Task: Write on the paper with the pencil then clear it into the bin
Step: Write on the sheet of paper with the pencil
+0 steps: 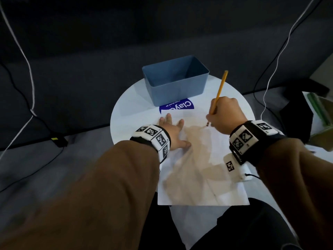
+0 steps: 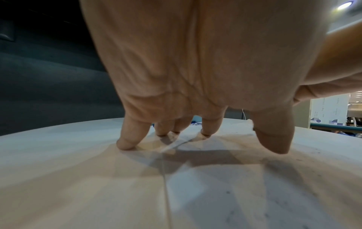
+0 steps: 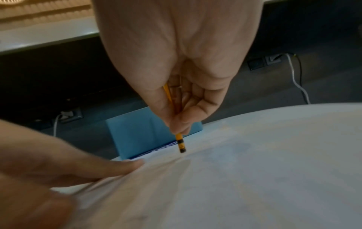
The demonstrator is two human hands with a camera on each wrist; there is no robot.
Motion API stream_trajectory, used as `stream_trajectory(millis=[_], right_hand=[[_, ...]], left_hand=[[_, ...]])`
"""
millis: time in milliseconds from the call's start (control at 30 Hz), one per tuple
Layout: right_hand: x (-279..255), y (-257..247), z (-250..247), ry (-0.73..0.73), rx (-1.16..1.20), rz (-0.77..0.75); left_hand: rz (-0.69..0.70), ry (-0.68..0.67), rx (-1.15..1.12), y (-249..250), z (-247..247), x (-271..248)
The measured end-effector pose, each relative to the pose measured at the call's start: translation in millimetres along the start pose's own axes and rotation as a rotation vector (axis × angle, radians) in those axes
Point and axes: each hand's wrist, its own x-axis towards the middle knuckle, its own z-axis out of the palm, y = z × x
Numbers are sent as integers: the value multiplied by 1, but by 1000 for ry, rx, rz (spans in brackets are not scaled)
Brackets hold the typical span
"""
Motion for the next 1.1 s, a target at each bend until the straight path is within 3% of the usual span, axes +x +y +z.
stream_trajectory(millis=[133,333,533,700,900,1100], right_hand=[[0,-20,21,-39,128,-88],[11,5,8,6,87,48],[6,-13,25,-28,125,-89],[10,-5,18,38,41,-1],[4,-15,29,-10,107,-69],[10,-4,16,39,84,5]], left_hand=[[-10,-7,16,1,-1,0],[-5,8,-3,0,2,1],[-9,2,12,1,0,1],[-3,19,25,-1,2,0],[-14,-5,19,-1,0,2],[-2,17,7,-3,3,3]])
